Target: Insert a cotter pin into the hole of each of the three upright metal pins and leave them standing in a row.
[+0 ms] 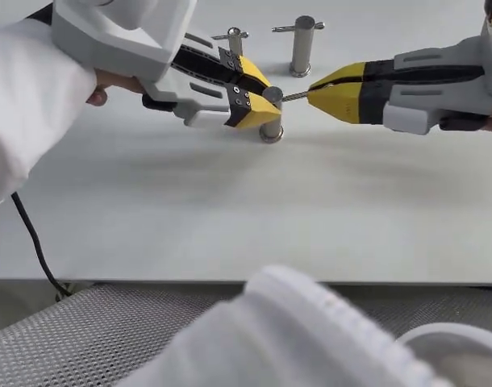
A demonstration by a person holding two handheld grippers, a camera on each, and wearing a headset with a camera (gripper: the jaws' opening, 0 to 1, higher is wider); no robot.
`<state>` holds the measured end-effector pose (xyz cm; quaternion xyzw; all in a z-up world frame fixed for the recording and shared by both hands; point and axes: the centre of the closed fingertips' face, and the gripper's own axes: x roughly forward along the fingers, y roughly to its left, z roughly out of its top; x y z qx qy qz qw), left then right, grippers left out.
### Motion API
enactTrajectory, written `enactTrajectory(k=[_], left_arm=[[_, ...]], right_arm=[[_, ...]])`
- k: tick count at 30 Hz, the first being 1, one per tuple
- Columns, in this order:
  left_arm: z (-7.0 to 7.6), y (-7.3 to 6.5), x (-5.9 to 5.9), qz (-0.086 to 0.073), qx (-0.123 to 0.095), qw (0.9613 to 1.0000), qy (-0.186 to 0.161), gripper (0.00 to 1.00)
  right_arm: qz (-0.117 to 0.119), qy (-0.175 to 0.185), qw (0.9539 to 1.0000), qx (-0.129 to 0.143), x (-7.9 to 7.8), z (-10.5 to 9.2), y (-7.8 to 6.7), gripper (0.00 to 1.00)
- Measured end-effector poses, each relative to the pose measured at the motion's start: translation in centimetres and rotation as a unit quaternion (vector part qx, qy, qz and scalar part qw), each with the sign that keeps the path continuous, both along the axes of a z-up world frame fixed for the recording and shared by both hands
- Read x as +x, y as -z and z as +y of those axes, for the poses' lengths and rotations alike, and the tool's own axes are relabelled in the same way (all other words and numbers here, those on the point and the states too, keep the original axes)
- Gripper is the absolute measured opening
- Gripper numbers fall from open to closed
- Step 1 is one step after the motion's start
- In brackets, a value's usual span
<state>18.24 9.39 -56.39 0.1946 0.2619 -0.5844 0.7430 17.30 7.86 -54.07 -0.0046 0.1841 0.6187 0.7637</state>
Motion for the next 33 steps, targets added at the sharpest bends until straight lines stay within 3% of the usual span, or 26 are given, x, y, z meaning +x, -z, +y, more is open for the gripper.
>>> enactTrajectory(k=[5, 11, 16, 26, 33], left_arm=[[0.1, -0.1, -0.1, 0.000, 0.001, 1.0000, -0.001, 0.11], [0.0, -0.1, -0.2, 0.000, 0.000, 1.0000, 0.000, 0.11], [0.0, -0.1, -0.2, -0.004, -0.001, 1.0000, 0.003, 0.11], [0.0, 0.0, -0.2, -0.004, -0.001, 1.0000, 0.001, 0.11], [0.1, 0.0, -0.2, 0.001, -0.004, 1.0000, -0.008, 0.11]], right_arm=[[0.002, 0.002, 1.0000, 0.001, -0.2, 0.1, 0.0, 0.00], [0.001, -0.003, 0.9998, -0.022, -0.7, 0.3, 1.4, 0.00], [0.007, -0.001, 0.9998, -0.018, -0.6, 0.9, 1.4, 0.00], [-0.012, -0.024, 0.9990, -0.037, -0.4, 2.3, 1.4, 0.00], [-0.013, -0.030, 0.9978, -0.058, -0.8, 1.7, 1.7, 0.01]])
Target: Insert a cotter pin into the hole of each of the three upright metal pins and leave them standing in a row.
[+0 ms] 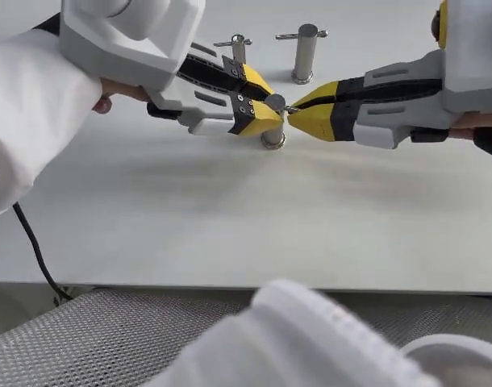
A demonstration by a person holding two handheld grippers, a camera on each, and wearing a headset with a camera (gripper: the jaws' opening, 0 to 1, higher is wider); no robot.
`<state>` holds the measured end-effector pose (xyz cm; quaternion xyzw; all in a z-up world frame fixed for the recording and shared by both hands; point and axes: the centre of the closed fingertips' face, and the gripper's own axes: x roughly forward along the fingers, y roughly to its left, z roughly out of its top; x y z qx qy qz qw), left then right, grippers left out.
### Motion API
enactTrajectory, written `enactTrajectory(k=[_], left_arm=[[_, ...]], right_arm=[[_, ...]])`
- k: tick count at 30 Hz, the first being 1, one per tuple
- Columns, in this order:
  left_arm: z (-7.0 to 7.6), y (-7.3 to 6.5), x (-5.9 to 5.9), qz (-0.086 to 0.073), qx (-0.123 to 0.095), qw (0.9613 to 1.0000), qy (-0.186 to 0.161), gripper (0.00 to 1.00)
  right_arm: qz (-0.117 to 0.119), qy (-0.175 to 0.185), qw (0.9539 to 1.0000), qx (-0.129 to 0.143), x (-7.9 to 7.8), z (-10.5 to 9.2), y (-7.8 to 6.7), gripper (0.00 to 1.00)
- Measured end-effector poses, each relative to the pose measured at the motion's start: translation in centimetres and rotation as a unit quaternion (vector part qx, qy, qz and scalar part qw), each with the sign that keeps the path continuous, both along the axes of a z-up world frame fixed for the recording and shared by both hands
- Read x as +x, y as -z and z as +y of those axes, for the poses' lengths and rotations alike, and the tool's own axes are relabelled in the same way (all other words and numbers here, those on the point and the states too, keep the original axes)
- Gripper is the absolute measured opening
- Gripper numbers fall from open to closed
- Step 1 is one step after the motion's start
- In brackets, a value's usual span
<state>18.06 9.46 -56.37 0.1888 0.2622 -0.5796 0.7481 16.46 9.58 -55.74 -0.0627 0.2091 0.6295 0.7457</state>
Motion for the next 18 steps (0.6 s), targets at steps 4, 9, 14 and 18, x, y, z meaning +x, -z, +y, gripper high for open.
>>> enactTrajectory(k=[4, 9, 14, 18], left_arm=[[0.0, 0.0, 0.0, 0.000, 0.000, 1.0000, -0.001, 0.11], [0.0, 0.0, 0.1, -0.001, 0.001, 1.0000, -0.002, 0.11], [0.0, 0.1, 0.1, -0.002, 0.002, 1.0000, -0.004, 0.11], [0.0, 0.1, 0.0, -0.003, 0.002, 1.0000, -0.005, 0.11]], right_arm=[[0.000, 0.000, 0.9999, -0.013, -0.3, -0.8, 0.1, 0.10], [-0.007, 0.007, 0.9996, -0.026, -0.1, -1.6, 0.3, 0.08], [-0.004, 0.010, 0.9998, -0.018, 0.0, -1.7, -0.1, 0.01], [-0.011, 0.008, 0.9997, -0.021, 0.1, -1.6, -0.1, 0.00]])
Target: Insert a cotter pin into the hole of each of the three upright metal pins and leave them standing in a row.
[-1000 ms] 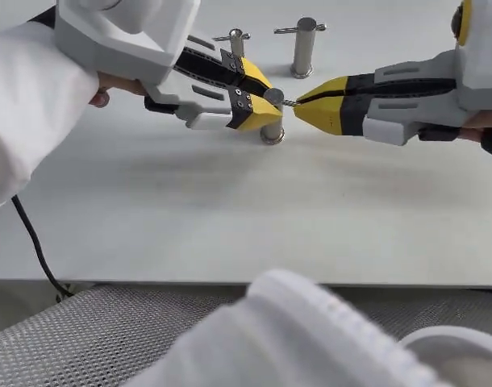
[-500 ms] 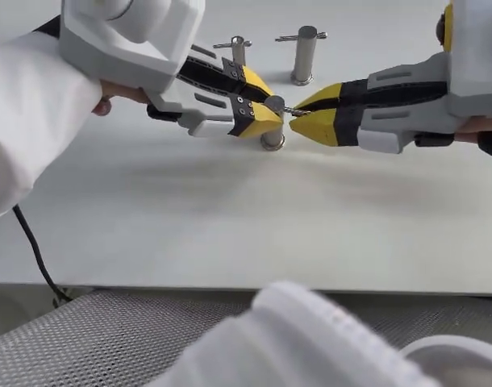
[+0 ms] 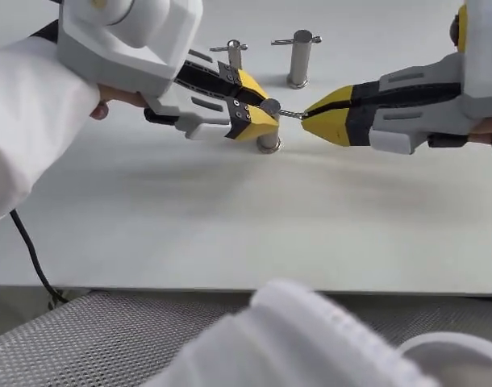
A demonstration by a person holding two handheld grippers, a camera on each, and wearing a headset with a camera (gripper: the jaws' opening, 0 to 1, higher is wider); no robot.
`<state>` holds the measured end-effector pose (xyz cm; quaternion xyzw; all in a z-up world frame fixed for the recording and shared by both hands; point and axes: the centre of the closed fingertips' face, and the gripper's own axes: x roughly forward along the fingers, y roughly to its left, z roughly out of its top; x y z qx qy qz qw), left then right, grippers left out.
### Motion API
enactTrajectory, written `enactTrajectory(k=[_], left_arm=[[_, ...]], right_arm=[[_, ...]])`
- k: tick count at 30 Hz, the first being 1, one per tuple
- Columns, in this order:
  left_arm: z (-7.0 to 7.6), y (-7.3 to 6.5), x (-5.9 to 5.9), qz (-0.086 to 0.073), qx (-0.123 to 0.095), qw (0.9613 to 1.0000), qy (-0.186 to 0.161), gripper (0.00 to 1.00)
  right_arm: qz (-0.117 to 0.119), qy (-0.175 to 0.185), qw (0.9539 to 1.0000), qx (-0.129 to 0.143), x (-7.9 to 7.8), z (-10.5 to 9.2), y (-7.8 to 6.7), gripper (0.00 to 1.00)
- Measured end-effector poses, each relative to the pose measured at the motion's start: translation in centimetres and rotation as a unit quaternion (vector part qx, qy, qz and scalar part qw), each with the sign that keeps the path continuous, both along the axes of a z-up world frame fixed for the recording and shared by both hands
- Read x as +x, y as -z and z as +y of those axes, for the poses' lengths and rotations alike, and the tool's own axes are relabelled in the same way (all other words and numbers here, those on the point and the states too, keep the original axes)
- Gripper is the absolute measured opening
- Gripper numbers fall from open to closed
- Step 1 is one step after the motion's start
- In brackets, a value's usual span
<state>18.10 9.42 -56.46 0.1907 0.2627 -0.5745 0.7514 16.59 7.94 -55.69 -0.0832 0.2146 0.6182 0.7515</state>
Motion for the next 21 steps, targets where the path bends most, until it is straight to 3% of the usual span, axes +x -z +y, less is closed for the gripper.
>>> enactTrajectory(k=[21], left_arm=[[0.0, -0.3, -0.3, -0.003, -0.005, 0.9999, 0.014, 0.13]], right_arm=[[-0.030, -0.048, 0.9981, -0.023, 0.4, 1.9, 0.3, 0.00]])
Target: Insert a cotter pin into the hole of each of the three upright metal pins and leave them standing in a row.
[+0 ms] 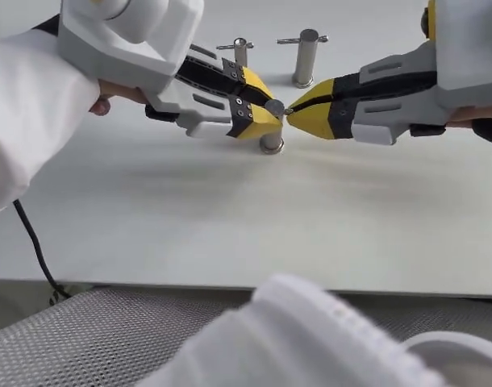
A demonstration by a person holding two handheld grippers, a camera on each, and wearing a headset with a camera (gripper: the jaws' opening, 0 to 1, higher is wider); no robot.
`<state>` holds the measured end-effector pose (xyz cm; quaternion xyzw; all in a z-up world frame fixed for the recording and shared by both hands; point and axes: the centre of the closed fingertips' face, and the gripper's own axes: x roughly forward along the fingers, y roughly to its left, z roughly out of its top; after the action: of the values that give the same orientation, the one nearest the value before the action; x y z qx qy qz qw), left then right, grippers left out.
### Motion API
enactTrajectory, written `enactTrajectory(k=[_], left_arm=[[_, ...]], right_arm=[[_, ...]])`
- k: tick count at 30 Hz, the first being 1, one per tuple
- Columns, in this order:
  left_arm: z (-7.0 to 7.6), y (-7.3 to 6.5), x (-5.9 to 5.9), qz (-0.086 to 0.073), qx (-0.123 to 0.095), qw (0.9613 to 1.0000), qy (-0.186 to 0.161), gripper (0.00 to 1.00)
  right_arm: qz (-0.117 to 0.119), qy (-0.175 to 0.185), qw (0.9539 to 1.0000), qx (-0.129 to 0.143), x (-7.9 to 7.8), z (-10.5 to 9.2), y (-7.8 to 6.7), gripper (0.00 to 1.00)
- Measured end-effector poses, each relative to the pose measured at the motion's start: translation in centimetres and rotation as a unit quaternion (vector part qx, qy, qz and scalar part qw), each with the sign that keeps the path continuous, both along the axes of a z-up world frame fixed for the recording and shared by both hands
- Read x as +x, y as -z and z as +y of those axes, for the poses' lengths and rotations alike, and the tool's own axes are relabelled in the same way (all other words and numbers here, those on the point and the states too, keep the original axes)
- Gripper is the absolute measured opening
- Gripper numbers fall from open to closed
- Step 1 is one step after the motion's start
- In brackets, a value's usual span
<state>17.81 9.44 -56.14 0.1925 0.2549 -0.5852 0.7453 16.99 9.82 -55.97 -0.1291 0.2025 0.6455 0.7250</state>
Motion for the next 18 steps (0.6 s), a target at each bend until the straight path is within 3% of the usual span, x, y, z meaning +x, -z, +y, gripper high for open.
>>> enactTrajectory(k=[3, 6, 10, 13, 14, 18], left_arm=[[-0.1, 0.1, -0.3, 0.012, -0.007, 0.9999, -0.001, 0.17], [-0.1, 0.1, -0.1, 0.006, -0.007, 0.9999, -0.003, 0.22], [0.2, 0.1, -0.4, 0.010, -0.009, 0.9999, -0.001, 0.32], [0.4, 0.2, -1.1, 0.016, -0.008, 0.9998, -0.003, 0.38], [0.4, 0.3, -1.3, 0.025, -0.011, 0.9996, -0.012, 0.43], [0.4, 0.2, -1.9, 0.032, -0.029, 0.9987, -0.024, 0.64]], right_arm=[[0.000, 0.000, 1.0000, -0.005, 0.1, 0.0, 0.1, 0.00], [0.005, -0.002, 1.0000, -0.008, 0.0, 0.0, 0.2, 0.00], [0.016, 0.007, 0.9997, -0.014, 0.1, 0.0, 0.4, 0.19], [0.020, 0.008, 0.9997, -0.014, 0.0, 0.2, 0.4, 0.19], [0.022, 0.009, 0.9996, -0.013, 0.0, 0.4, 0.4, 0.20], [0.029, 0.010, 0.9995, -0.009, -0.2, 1.2, 0.4, 0.23]])
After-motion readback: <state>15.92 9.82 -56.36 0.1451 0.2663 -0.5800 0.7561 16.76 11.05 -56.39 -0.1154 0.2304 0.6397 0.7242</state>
